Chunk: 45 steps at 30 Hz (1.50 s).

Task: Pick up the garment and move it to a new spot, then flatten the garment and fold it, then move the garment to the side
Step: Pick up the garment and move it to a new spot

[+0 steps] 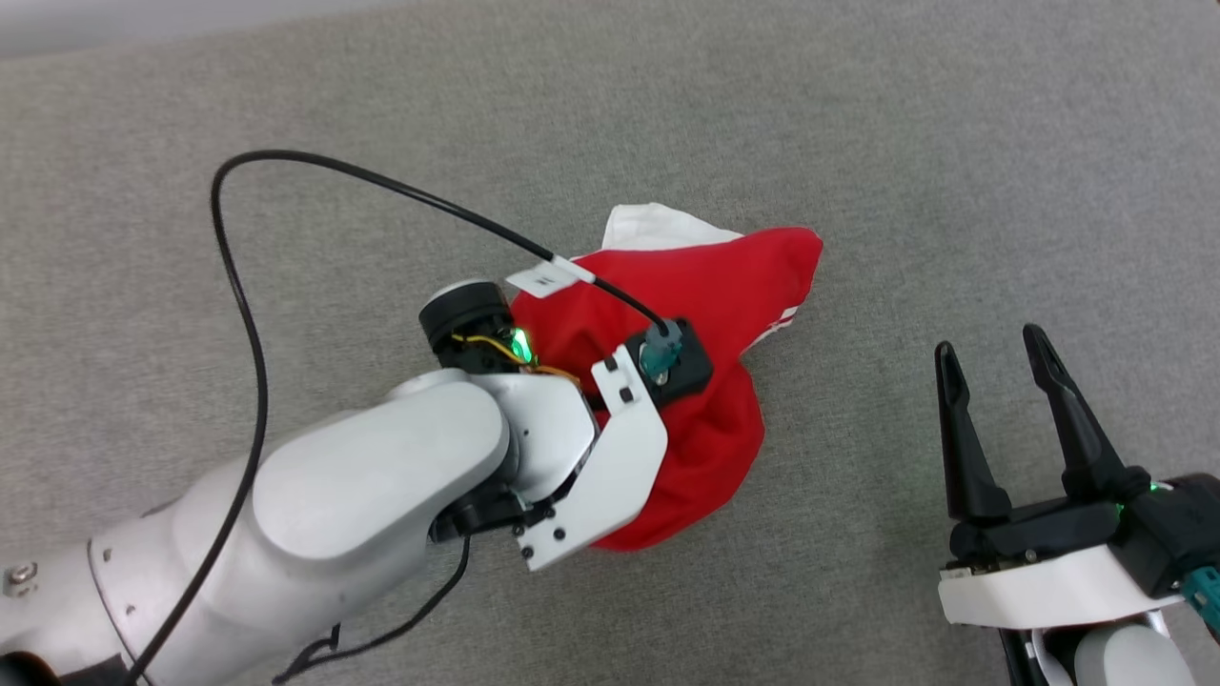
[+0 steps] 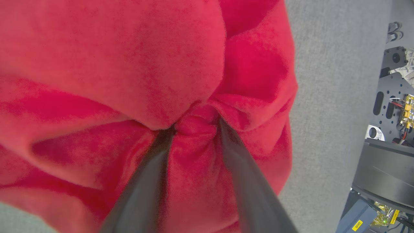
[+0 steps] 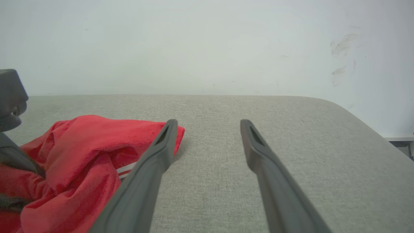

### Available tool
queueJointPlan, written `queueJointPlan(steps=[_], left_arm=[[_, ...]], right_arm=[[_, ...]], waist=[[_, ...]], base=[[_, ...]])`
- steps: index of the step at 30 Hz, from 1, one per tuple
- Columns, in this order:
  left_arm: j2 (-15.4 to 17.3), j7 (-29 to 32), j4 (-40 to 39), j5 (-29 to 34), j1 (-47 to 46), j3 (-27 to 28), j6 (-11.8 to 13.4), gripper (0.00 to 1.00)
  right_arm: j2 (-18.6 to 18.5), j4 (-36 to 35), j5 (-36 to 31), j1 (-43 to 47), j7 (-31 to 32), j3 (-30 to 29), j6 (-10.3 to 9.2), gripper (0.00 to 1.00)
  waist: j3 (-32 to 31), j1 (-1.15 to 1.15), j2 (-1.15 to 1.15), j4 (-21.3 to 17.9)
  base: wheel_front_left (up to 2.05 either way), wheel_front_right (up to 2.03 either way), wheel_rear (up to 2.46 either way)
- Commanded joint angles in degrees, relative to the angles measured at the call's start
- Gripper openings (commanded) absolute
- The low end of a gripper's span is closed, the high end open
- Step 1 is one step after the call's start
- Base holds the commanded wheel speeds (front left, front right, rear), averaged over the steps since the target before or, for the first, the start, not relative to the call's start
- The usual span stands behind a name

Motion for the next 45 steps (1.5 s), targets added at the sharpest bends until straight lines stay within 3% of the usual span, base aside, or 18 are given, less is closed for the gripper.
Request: queueJointPlan(steps=[1,6,9,18,24,31,35,38,45], left_arm=[[0.09,-2.56,0.34,-0.4,-1.17,-0.03,0.04,1.0],[0.18,-18.88,1.32,1.72,-3.17,1.65,0.03,1.0],[-0.23,-28.89,2.93,4.28,-1.93,4.84,1.98,1.0],[-0.62,-53.47,5.64,11.23,6.96,12.03,17.18,1.0],[-1.47,-61.17,7.96,11.97,14.76,15.64,25.86,1.0],[-3.2,-62.34,4.57,16.05,26.08,25.8,33.71,1.0],[-5.07,-62.27,1.3,20.03,33.97,33.46,35.63,1.0],[-6.84,-62.28,-0.25,22.75,40.11,38.9,35.34,1.0],[-12.08,-62.28,-2.02,28.81,51.43,48.98,31.48,1.0]], right_arm=[[0.14,0.3,-0.23,0.76,-0.14,-0.27,-0.04,1.0],[0.13,0.86,-0.57,2.67,-0.14,-1.03,-0.04,1.0],[0.14,1.04,-1.06,3.98,-0.14,-1.36,-0.04,1.0],[0.14,0.94,-1.89,5.92,-0.14,-4.33,-0.04,1.0],[0.14,0.93,-2.45,6.41,-0.14,-6.22,-0.04,1.0],[0.12,1.09,-2.32,6.96,-0.14,-6.84,-0.04,1.0],[0.13,1.13,-1.82,7.65,-0.14,-6.83,-0.04,1.0],[0.13,1.3,-1.46,8.16,-0.14,-6.89,-0.04,1.0],[0.13,1.52,-0.93,10.07,-0.14,-6.71,-0.04,1.0]], waist=[[-1.44,0.0,0.0,0.75],[-5.42,0.0,0.0,2.66],[-7.64,0.0,0.0,4.09],[-11.12,0.0,0.0,8.72],[-12.24,0.0,0.0,11.3],[-13.3,0.0,0.0,12.6],[-14.04,0.0,0.0,12.66],[-14.84,0.0,0.0,12.48],[-17.28,0.0,0.0,12.08]], base=[[0.0,0.0,0.0],[0.0,0.0,0.0],[0.0,0.0,0.0],[0.0,0.0,0.0],[0.0,0.0,0.0],[0.0,0.0,0.0],[0.0,0.0,0.0],[0.0,0.0,0.0],[0.0,0.0,0.0]])
